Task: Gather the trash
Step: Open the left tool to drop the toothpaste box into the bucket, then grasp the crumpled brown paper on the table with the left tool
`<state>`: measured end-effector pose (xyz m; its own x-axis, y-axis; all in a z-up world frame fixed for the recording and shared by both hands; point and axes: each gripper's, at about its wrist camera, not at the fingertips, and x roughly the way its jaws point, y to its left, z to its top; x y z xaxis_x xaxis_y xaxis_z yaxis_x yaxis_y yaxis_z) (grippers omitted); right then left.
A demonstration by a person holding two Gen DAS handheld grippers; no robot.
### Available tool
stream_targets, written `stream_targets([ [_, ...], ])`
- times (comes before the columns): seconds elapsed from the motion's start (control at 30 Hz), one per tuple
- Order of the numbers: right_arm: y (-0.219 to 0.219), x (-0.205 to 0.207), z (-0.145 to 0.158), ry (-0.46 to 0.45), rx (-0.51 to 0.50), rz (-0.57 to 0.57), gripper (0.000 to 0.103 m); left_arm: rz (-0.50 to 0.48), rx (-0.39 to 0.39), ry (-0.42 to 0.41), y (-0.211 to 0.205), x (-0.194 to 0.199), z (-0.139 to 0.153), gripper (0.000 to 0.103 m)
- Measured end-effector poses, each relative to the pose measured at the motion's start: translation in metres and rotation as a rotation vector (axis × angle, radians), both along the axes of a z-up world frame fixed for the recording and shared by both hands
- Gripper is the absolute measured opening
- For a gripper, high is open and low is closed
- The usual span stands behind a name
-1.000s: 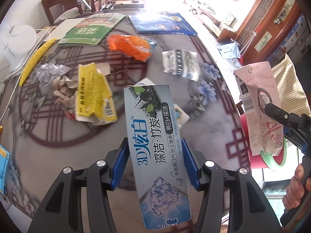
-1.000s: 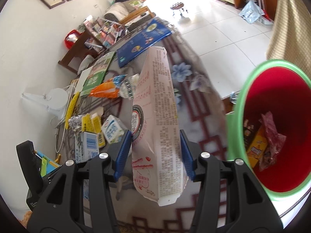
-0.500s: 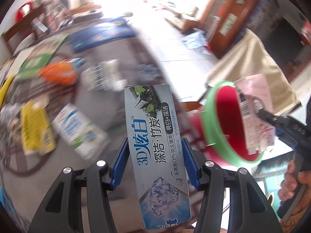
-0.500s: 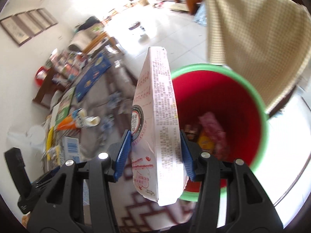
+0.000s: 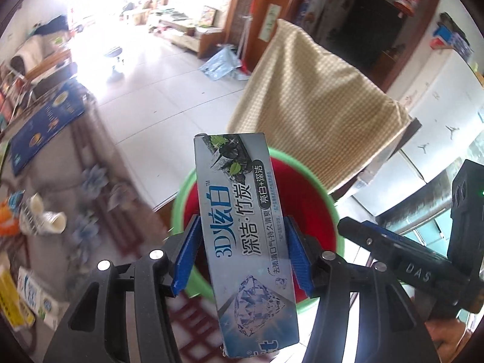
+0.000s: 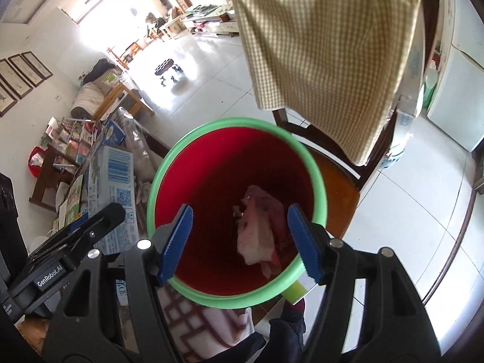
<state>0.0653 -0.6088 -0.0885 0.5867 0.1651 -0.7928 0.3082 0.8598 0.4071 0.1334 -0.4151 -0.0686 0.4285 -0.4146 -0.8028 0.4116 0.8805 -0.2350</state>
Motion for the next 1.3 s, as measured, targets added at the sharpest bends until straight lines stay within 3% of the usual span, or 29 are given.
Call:
stream_targets([
  [0.1, -0.003, -0.004, 0.003, -0.007, -0.011, -0.015, 0.064, -0.017, -0.010, -0.019, -0.007, -0.002, 0.003, 0.070],
  [0.23, -0.001, -0.004, 0.006, -0.017, -0.013, -0.006, 0.064, 0.015, -0.009, -0.012, 0.008, -0.006, 0.002, 0.070],
  [0.5, 0.043, 0.020, 0.005, -0.017, 0.007, 0.122, 0.064, 0.251, -0.019, 0.047, 0.096, -0.011, -0.015, 0.071],
  [0.67, 0.092, 0.040, 0.008, -0.018, 0.001, 0.236, 0.064, 0.481, 0.008, 0.033, 0.190, -0.028, -0.024, 0.071],
  [0.9, 0.163, 0.046, 0.007, -0.001, -0.004, 0.336, 0.067, 0.876, 0.048, 0.088, 0.352, -0.058, -0.048, 0.070],
  [1.0, 0.191, 0.044, 0.006, 0.008, -0.012, 0.373, 0.067, 1.001, 0.053, 0.114, 0.408, -0.068, -0.059, 0.070],
  [1.13, 0.221, 0.039, 0.004, 0.023, -0.016, 0.390, 0.067, 1.052, 0.025, 0.184, 0.455, -0.068, -0.080, 0.070],
  [1.3, 0.258, 0.031, 0.004, 0.032, -0.029, 0.403, 0.067, 0.991, 0.007, 0.260, 0.472, -0.051, -0.107, 0.070],
])
